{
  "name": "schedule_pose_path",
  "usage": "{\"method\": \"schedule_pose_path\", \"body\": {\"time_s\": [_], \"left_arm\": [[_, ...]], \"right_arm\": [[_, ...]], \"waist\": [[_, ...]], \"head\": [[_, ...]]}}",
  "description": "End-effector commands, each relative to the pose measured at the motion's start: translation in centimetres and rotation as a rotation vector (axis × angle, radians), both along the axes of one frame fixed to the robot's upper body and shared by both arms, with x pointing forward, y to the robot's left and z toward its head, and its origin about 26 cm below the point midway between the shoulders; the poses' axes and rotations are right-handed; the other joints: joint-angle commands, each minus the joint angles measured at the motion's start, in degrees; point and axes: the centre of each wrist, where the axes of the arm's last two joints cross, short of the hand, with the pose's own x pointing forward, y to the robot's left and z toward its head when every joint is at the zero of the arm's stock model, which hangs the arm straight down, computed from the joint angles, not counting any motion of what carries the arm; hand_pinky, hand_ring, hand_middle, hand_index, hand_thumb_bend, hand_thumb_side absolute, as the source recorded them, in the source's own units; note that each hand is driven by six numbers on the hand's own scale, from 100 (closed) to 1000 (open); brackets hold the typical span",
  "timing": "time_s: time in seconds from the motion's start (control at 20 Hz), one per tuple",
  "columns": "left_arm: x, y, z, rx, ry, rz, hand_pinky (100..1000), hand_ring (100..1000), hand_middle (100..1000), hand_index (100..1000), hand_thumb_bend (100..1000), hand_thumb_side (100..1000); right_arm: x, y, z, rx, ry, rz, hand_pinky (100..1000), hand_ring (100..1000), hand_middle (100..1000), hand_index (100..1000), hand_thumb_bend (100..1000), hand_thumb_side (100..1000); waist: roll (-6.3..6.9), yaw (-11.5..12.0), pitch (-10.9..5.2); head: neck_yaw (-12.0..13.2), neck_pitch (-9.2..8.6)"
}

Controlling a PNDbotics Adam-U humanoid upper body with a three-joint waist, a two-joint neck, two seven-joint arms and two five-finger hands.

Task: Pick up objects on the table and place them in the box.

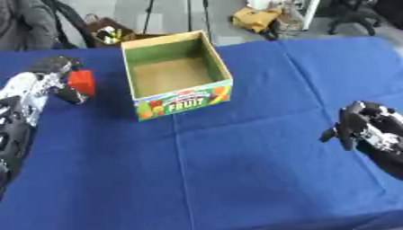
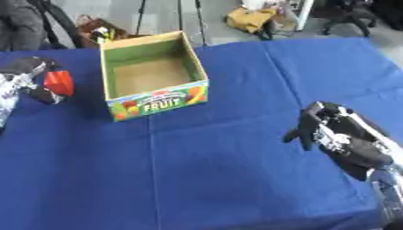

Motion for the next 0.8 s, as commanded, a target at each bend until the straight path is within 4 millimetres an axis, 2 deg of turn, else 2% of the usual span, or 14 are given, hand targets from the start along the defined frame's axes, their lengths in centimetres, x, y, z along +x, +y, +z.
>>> {"method": "schedule_pose_path", "body": {"time_s": [0.05, 0.15, 0.35, 0.55, 0.6, 0.65, 0.8], "left_arm": [[0.16, 0.24, 1.12, 0.010, -0.033, 0.001, 850, 835, 794, 907, 454, 185], [0.17, 0.17, 0.97, 0.008, -0.027, -0.001, 835, 796, 756, 904, 441, 177], [0.17, 0.00, 0.75, 0.002, -0.015, -0.003, 773, 632, 602, 888, 392, 152], [0.17, -0.04, 0.68, -0.001, -0.003, -0.005, 717, 528, 520, 865, 331, 120], [0.18, -0.04, 0.69, -0.001, -0.002, -0.004, 717, 528, 520, 865, 331, 120], [0.18, -0.05, 0.74, -0.001, -0.003, -0.004, 650, 442, 445, 843, 269, 100], [0.23, -0.23, 1.07, -0.012, -0.031, -0.004, 558, 300, 305, 790, 164, 100]], "right_arm": [[-0.08, 0.03, 0.92, -0.012, -0.034, 0.006, 595, 328, 376, 382, 100, 163], [-0.09, 0.03, 0.92, -0.012, -0.034, 0.006, 595, 327, 376, 382, 100, 162], [-0.11, 0.03, 0.92, -0.011, -0.034, 0.004, 595, 327, 376, 382, 100, 161], [-0.13, 0.01, 0.91, -0.011, -0.035, 0.002, 595, 326, 376, 382, 100, 160], [-0.13, 0.00, 0.90, -0.011, -0.035, 0.002, 595, 326, 376, 382, 100, 160], [-0.12, 0.00, 0.89, -0.011, -0.034, 0.001, 595, 326, 376, 382, 100, 159], [-0.12, 0.00, 0.89, -0.011, -0.035, 0.000, 595, 326, 376, 382, 100, 159]], "waist": [[0.13, -0.17, -0.72], [0.17, -0.21, -0.71], [0.16, -0.26, -0.65], [0.13, -0.27, -0.60], [0.12, -0.26, -0.59], [0.11, -0.24, -0.59], [0.03, -0.18, -0.56]], "head": [[-0.16, -0.48], [-0.19, -0.49], [-0.24, -0.51], [-0.31, -0.54], [-0.32, -0.54], [-0.33, -0.55], [-0.36, -0.61]]}}
